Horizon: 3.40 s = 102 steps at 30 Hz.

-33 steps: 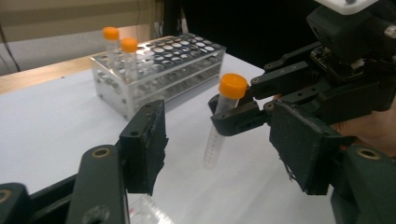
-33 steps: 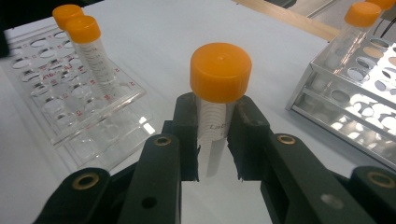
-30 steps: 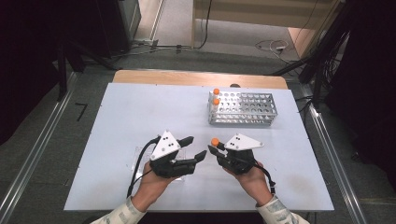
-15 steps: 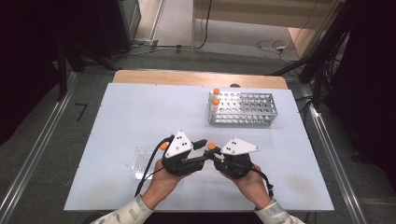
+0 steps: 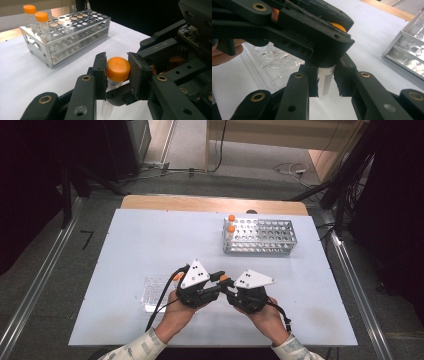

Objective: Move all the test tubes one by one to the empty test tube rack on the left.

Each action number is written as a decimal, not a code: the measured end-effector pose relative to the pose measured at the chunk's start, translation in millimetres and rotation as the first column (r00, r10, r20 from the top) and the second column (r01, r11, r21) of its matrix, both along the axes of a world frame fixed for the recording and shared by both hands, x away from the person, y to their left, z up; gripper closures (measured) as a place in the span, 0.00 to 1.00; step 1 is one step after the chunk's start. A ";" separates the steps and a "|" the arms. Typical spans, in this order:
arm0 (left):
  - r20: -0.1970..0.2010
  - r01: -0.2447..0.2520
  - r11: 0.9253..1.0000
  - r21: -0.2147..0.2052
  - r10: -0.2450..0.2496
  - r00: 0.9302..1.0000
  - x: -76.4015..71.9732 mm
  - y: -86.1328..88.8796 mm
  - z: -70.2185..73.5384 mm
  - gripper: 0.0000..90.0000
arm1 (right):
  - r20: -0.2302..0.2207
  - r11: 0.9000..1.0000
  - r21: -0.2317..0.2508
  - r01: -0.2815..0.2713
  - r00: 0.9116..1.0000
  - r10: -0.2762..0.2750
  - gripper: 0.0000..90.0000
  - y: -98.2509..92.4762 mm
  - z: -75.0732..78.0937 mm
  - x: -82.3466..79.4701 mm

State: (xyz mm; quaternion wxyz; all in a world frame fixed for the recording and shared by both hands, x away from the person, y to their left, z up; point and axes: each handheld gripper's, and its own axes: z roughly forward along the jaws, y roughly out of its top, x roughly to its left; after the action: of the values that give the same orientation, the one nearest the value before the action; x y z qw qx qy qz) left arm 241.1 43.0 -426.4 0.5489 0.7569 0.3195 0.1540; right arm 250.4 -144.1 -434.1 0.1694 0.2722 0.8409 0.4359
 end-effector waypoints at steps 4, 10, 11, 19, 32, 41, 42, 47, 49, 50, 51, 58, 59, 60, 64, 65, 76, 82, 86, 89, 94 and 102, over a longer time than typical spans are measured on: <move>0.001 -0.003 1.000 -0.003 0.003 1.000 -0.3 0.4 0.4 0.78 | -0.003 1.000 0.002 -0.001 1.000 0.001 0.80 0.0 0.2 0.0; -0.004 -0.008 1.000 -0.016 0.008 1.000 -0.1 2.4 1.8 0.78 | -0.019 1.000 0.025 -0.016 1.000 0.016 0.67 -1.1 1.3 0.4; -0.004 -0.007 1.000 -0.016 0.007 1.000 0.0 2.9 2.1 0.78 | -0.030 0.999 0.030 -0.019 0.999 0.020 0.61 -1.2 1.7 1.0; -0.003 -0.007 0.999 -0.034 0.007 1.000 -2.2 5.8 6.9 0.78 | -0.081 1.000 0.019 0.020 0.997 -0.018 0.29 -1.3 -1.5 7.0; 0.020 0.001 0.997 -0.083 0.000 1.000 -15.8 19.9 30.2 0.78 | -0.101 0.999 0.026 0.030 0.995 -0.027 0.22 -6.1 -3.3 10.6; 0.035 -0.042 0.996 -0.084 0.045 0.998 -21.5 38.6 37.6 0.78 | -0.109 1.000 0.029 0.002 0.994 0.001 0.19 -6.2 -3.6 10.5; 0.036 -0.049 0.995 -0.086 0.052 0.998 -21.9 41.7 38.4 0.78 | -0.110 1.000 0.030 -0.001 0.994 0.004 0.19 -6.1 -3.8 10.3; 0.044 -0.083 0.992 -0.097 0.087 0.995 -26.3 56.1 42.9 0.78 | -0.110 0.999 0.031 -0.010 0.994 0.013 0.19 -7.7 -4.2 11.3; 0.047 -0.093 0.991 -0.100 0.098 0.994 -28.9 61.3 44.5 0.78 | -0.109 0.999 0.033 -0.010 0.994 0.013 0.19 -8.3 -4.3 12.8; 0.047 -0.097 0.990 -0.099 0.102 0.994 -30.0 63.5 45.3 0.78 | -0.109 0.999 0.034 -0.007 0.994 0.010 0.19 -8.4 -4.3 13.5; 0.044 -0.102 0.990 -0.099 0.107 0.993 -31.2 65.6 46.1 0.78 | -0.108 0.999 0.035 -0.007 0.994 0.011 0.19 -8.4 -4.3 14.3; 0.036 -0.134 0.987 -0.093 0.138 0.990 -39.6 81.0 49.5 0.78 | -0.104 0.999 0.037 -0.011 0.994 0.015 0.19 -6.7 -4.9 19.7; 0.037 -0.138 0.986 -0.091 0.142 0.989 -40.7 83.5 49.8 0.78 | -0.107 0.999 0.035 -0.009 0.994 0.012 0.19 -6.0 -4.9 20.6; 0.036 -0.144 0.985 -0.092 0.148 0.988 -41.7 85.7 50.1 0.78 | -0.107 0.999 0.037 -0.009 0.994 0.013 0.19 -5.5 -5.0 21.4; 0.029 -0.163 0.983 -0.083 0.166 0.986 -44.3 95.0 50.3 0.78 | -0.106 0.999 0.035 -0.007 0.994 0.011 0.19 -4.2 -5.7 24.9; 0.028 -0.168 0.982 -0.083 0.170 0.985 -44.5 96.8 50.3 0.78 | -0.107 0.999 0.034 -0.004 0.994 0.007 0.19 -4.2 -5.9 25.6; 0.038 -0.249 0.968 -0.028 0.250 0.968 -47.9 124.1 53.6 0.78 | -0.105 0.999 0.034 0.010 0.994 -0.006 0.19 -6.0 -6.2 30.7; 0.046 -0.300 0.954 -0.014 0.301 0.953 -41.7 130.9 49.7 0.78 | -0.108 0.999 0.033 0.014 0.994 -0.010 0.19 -5.8 -6.5 30.3; 0.055 -0.320 0.947 -0.005 0.320 0.946 -36.5 131.9 42.9 0.78 | -0.108 0.999 0.030 0.013 0.994 -0.010 0.20 -5.8 -7.0 30.5; 0.058 -0.323 0.946 -0.002 0.323 0.945 -32.4 130.9 36.1 0.78 | -0.110 0.999 0.030 0.012 0.994 -0.008 0.20 -5.2 -7.9 30.7; 0.047 -0.317 0.948 0.014 0.316 0.948 -28.1 127.8 27.3 0.78 | -0.110 0.999 0.030 0.013 0.994 -0.010 0.20 -5.2 -7.8 30.4; 0.029 -0.315 0.948 0.053 0.314 0.949 -24.9 122.4 13.5 0.78 | -0.110 1.000 0.027 0.012 0.994 -0.009 0.20 -5.4 -7.6 29.8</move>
State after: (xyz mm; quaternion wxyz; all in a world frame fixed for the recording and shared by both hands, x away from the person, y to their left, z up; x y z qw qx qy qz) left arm 216.2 165.4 -412.9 0.4986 0.7101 0.4260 0.2562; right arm 280.2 -149.5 -441.6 0.1214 0.3027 0.8414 0.4309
